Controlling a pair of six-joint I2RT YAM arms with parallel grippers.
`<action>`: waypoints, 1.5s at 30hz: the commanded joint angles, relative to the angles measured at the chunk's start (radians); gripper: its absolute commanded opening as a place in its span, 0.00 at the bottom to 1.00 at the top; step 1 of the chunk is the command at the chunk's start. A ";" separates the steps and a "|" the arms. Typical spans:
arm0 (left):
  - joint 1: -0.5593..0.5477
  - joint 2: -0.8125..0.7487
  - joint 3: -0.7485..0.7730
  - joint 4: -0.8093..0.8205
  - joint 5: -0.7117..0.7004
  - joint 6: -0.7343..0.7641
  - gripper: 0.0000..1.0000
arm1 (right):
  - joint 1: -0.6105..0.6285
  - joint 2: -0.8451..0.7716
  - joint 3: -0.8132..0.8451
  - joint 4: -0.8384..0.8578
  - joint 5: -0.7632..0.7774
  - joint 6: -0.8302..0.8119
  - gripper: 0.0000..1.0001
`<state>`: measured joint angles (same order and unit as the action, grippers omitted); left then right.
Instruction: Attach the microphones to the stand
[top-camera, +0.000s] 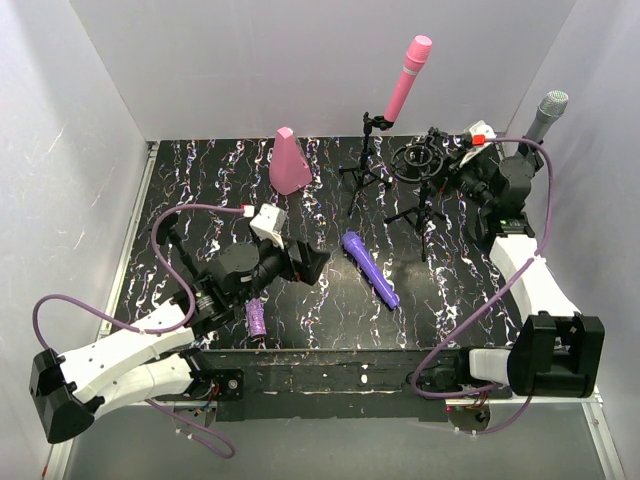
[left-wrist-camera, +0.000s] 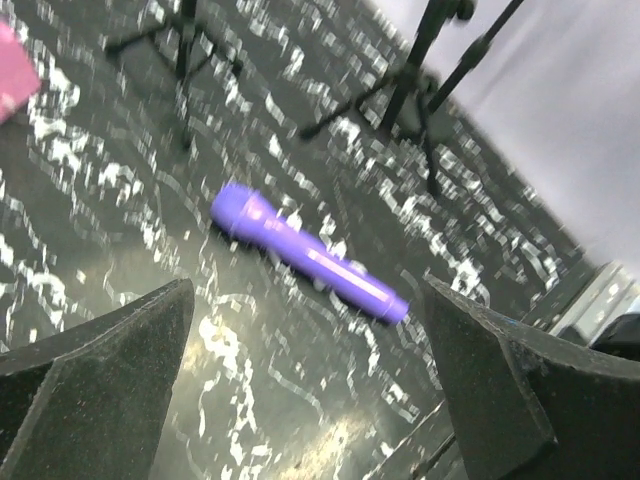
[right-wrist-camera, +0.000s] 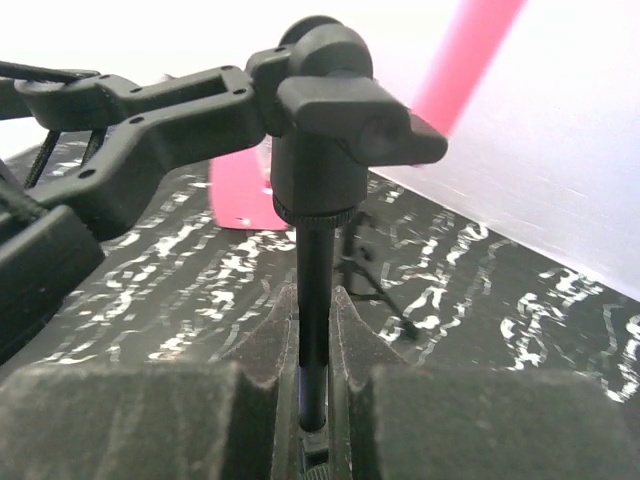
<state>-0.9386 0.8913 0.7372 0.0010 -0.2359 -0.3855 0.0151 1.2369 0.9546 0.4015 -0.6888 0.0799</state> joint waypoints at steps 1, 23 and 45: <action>0.003 -0.003 -0.038 -0.124 -0.037 -0.049 0.98 | -0.001 0.032 -0.063 0.244 0.127 -0.106 0.01; 0.003 -0.061 -0.038 -0.361 -0.098 -0.102 0.98 | -0.095 -0.017 -0.367 0.405 0.055 -0.028 0.32; 0.003 0.044 0.037 -0.592 -0.151 -0.282 0.98 | -0.205 -0.211 -0.343 -0.197 -0.031 -0.199 0.76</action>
<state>-0.9386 0.8921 0.7200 -0.5694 -0.3656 -0.6277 -0.1730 1.0538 0.5743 0.3939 -0.6994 -0.0528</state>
